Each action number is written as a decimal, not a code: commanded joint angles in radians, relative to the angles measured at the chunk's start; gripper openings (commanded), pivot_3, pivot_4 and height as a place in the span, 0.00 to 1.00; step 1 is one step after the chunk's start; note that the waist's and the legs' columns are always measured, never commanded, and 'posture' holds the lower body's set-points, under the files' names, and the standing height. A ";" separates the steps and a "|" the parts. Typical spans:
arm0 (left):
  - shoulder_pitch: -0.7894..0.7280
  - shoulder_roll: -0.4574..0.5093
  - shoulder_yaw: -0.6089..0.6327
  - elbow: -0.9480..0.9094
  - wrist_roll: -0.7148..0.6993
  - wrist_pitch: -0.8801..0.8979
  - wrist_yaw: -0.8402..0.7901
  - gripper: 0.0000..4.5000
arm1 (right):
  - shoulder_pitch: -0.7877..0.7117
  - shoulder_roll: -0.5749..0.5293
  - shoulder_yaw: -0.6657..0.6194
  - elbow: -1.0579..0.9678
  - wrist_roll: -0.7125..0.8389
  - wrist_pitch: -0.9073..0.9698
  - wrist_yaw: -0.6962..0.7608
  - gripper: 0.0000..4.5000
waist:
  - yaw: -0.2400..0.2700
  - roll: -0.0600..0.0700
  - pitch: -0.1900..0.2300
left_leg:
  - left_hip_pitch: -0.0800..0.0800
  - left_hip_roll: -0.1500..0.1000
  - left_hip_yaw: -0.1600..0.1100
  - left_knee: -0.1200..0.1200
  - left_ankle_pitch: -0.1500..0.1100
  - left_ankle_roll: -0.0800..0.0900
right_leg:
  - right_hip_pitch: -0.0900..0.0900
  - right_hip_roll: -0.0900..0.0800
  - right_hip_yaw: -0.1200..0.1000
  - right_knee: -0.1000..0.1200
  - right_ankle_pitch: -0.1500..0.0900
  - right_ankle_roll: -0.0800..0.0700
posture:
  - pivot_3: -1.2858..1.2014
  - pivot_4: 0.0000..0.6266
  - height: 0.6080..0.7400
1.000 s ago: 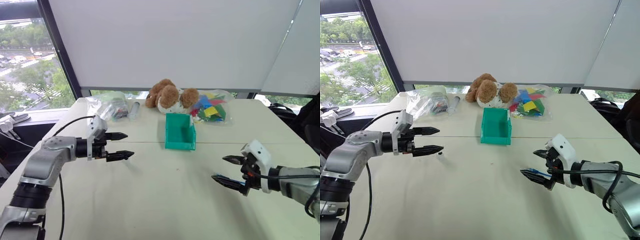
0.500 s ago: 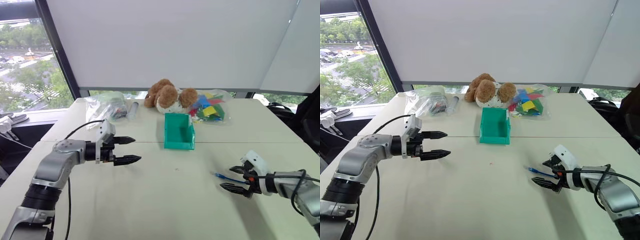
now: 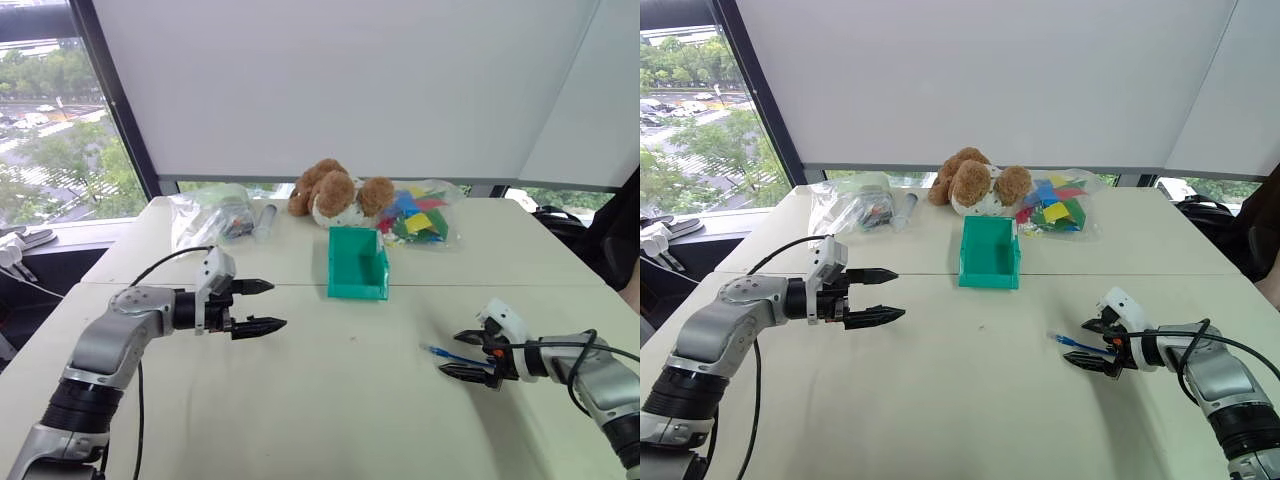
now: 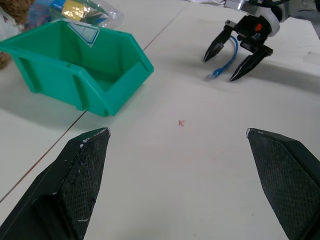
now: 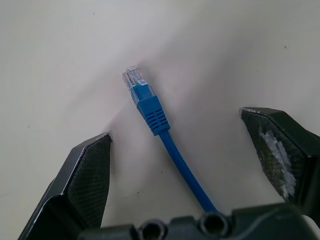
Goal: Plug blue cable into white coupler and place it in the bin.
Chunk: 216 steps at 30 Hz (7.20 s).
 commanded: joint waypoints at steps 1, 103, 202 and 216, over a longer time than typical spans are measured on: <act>0.002 0.017 0.029 -0.030 -0.013 -0.005 -0.001 1.00 | 0.027 -0.017 0.012 0.013 -0.029 0.007 0.021 1.00 | 0.002 0.000 0.000 | 0.000 0.000 0.000 0.000 0.000 0.000 | 0.000 0.000 0.000 0.000 0.000 0.000 | 0.52 0.24 1.00; -0.329 -0.392 -0.110 0.506 0.254 -0.567 -0.045 0.00 | 0.076 0.566 -0.380 -1.059 0.443 0.916 -0.571 1.00 | 0.002 0.000 0.002 | -0.002 -0.001 -0.003 0.000 0.000 0.001 | -0.003 -0.001 -0.001 0.001 0.000 0.000 | 0.52 0.24 1.00; -0.248 -0.171 -0.054 0.879 0.304 -0.680 -0.227 0.09 | -0.309 0.247 0.157 -0.732 0.280 0.439 -0.326 0.00 | -0.013 0.000 0.008 | -0.003 -0.001 -0.001 -0.003 0.000 0.001 | -0.005 -0.001 -0.001 0.000 0.000 0.001 | 0.52 0.24 1.00; -0.271 -0.446 -0.323 0.732 0.448 -0.675 -0.260 0.09 | -0.315 0.196 0.237 -0.592 0.163 0.318 -0.157 0.00 | -0.011 0.000 0.008 | -0.004 -0.001 -0.001 -0.001 0.000 0.001 | -0.005 0.000 -0.001 0.000 0.000 0.001 | 0.52 0.24 1.00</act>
